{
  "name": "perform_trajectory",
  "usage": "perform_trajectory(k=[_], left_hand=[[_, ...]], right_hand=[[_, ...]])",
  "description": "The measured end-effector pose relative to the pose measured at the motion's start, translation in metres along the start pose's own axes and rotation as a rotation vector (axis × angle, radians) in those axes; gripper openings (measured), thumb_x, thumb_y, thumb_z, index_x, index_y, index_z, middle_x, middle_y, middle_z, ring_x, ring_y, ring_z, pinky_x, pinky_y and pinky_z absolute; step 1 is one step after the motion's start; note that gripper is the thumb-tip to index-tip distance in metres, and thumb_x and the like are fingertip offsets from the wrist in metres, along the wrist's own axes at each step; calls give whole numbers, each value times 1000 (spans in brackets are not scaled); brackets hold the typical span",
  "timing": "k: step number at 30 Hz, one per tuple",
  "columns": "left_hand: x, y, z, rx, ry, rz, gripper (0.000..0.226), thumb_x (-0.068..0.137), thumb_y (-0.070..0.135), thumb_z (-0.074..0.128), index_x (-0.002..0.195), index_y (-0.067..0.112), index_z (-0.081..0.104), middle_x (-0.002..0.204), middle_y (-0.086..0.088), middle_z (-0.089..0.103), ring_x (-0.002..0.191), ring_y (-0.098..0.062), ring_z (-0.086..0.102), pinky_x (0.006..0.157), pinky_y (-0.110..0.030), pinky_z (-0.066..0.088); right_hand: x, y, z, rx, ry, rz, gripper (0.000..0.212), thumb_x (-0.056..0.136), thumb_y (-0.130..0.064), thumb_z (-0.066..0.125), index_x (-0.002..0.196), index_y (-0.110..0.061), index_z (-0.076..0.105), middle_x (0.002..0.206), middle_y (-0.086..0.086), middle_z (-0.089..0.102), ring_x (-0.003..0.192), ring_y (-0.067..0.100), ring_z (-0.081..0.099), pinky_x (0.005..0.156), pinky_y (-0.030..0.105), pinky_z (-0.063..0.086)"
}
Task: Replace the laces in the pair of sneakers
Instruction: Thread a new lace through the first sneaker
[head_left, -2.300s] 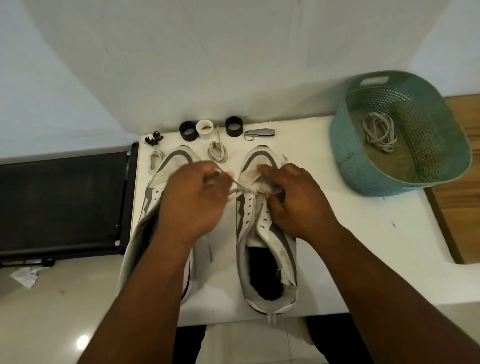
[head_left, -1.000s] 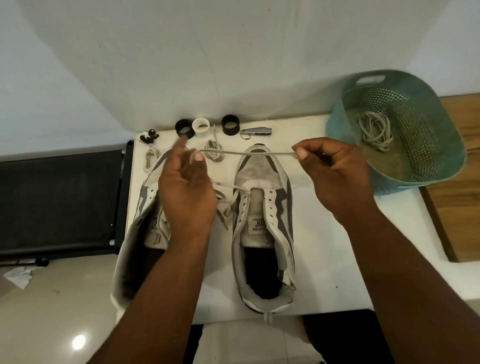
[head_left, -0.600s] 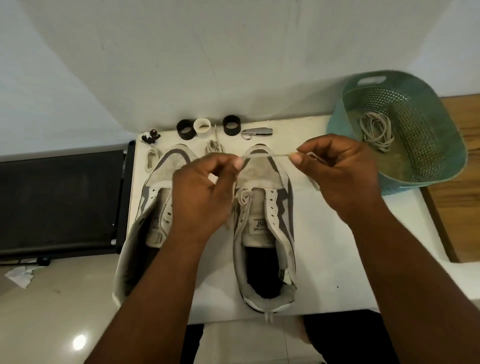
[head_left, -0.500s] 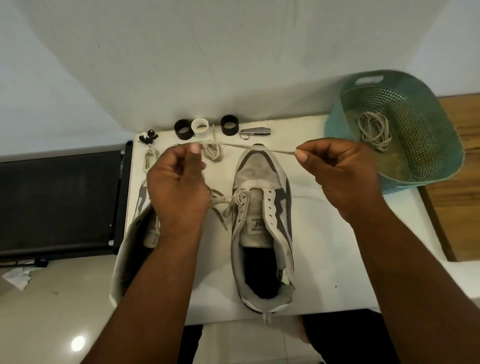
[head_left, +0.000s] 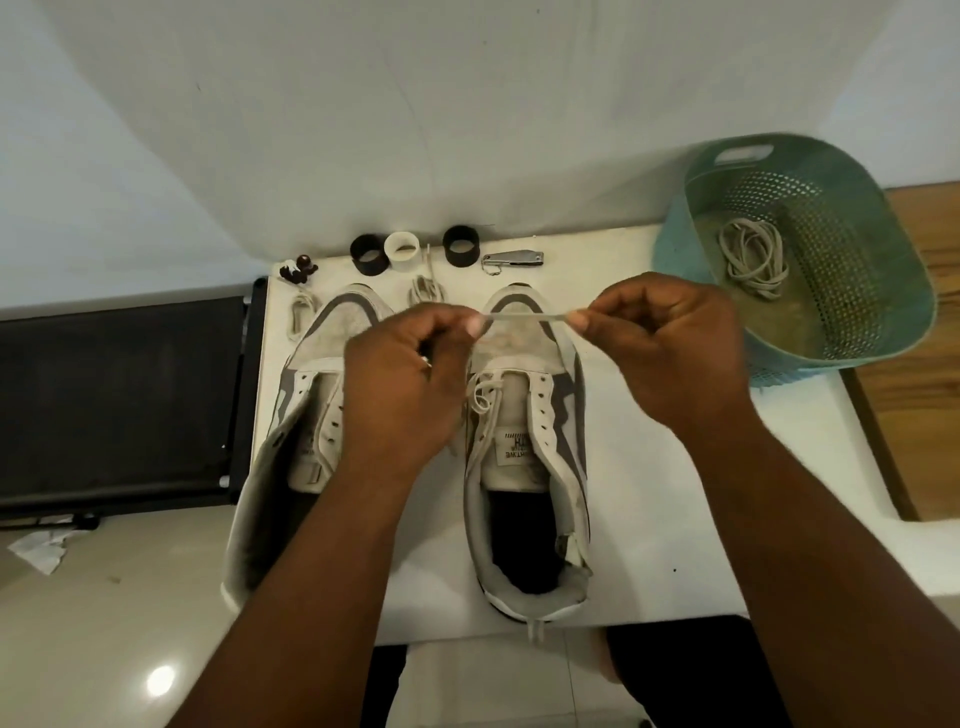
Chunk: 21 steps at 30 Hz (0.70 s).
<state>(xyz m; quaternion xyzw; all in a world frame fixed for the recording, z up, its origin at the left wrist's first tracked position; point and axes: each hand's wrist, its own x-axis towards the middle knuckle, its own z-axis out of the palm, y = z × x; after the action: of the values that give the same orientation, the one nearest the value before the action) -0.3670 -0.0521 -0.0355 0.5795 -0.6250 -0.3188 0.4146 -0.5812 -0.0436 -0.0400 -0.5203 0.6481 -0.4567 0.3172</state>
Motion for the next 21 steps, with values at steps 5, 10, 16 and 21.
perform_trajectory(k=[5,10,16,21], left_hand=[[2,-9,-4,191,208,-55,8,98,26,66,103,26,72,93,14,72,83,-1,65,80,-23,54],[-5,-1,4,214,-267,222,58,89,20,68,146,20,56,134,5,65,125,-9,57,108,-38,47],[-6,-8,9,6,-275,209,20,92,19,77,112,20,79,99,10,78,90,-1,73,81,-31,60],[-5,-17,9,125,-147,56,8,93,26,74,98,24,80,84,14,75,78,-1,70,74,-33,60]], right_hand=[[1,9,0,-100,-103,57,16,95,-16,70,104,-27,77,89,-24,71,79,-8,66,75,11,54],[-11,-7,19,-112,-285,3,12,86,-24,79,94,-27,70,80,-10,76,71,3,72,67,25,60],[-10,-14,14,141,-275,158,19,77,-31,82,83,-14,73,72,3,75,64,21,74,61,35,62],[-14,-7,20,-195,-205,158,23,82,-47,79,84,-27,69,74,-6,71,67,11,68,61,33,58]])
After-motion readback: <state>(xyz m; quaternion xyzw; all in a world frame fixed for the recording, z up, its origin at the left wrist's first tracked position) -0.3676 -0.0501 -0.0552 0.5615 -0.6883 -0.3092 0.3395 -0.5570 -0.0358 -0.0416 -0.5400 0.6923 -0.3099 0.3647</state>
